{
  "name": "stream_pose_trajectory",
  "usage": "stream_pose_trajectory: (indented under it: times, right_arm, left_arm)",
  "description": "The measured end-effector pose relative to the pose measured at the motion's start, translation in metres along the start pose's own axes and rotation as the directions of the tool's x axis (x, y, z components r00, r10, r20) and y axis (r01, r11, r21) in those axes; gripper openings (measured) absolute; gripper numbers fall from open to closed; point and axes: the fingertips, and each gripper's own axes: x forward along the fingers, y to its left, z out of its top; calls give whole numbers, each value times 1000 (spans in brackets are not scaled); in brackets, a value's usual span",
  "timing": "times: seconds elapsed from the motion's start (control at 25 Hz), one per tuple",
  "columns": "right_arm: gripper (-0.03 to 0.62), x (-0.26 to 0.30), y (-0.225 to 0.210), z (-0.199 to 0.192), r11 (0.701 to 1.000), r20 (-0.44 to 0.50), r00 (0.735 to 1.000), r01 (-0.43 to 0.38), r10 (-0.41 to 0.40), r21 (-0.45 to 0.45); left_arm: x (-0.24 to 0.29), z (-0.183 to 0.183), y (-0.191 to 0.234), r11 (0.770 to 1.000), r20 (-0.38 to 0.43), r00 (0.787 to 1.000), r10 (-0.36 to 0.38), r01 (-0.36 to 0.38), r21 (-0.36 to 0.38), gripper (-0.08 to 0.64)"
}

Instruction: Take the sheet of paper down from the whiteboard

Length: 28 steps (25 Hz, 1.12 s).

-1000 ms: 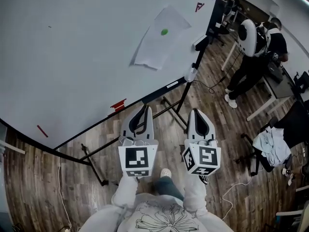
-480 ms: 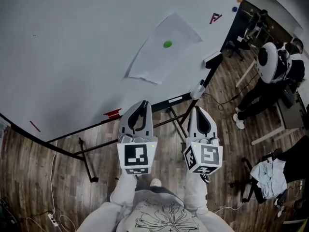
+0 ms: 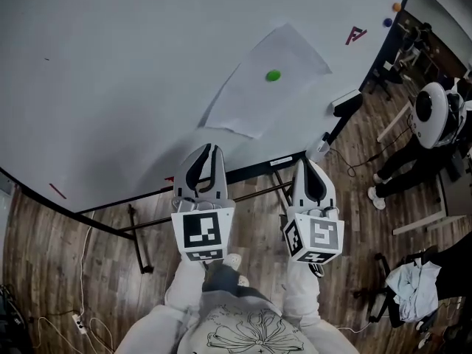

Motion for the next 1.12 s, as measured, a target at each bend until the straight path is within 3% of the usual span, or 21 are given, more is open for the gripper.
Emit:
stream_pose_trajectory:
  times: [0.28, 0.48, 0.88, 1.12]
  right_arm:
    - [3, 49, 1, 8, 1000, 16, 1000, -5, 5, -21]
    - [3, 84, 3, 15, 999, 30, 999, -11, 12, -36]
    - [5, 140, 13, 30, 999, 78, 996, -34, 37, -35]
    - [98, 157, 16, 48, 997, 108, 992, -56, 62, -59]
  left_arm:
    - [40, 0, 29, 999, -12, 999, 33, -32, 24, 14]
    - [65, -6, 37, 999, -48, 999, -3, 5, 36, 77]
    - [96, -19, 39, 994, -94, 991, -90, 95, 48, 107]
    - [104, -23, 33, 988, -108, 984, -145, 150, 38, 107]
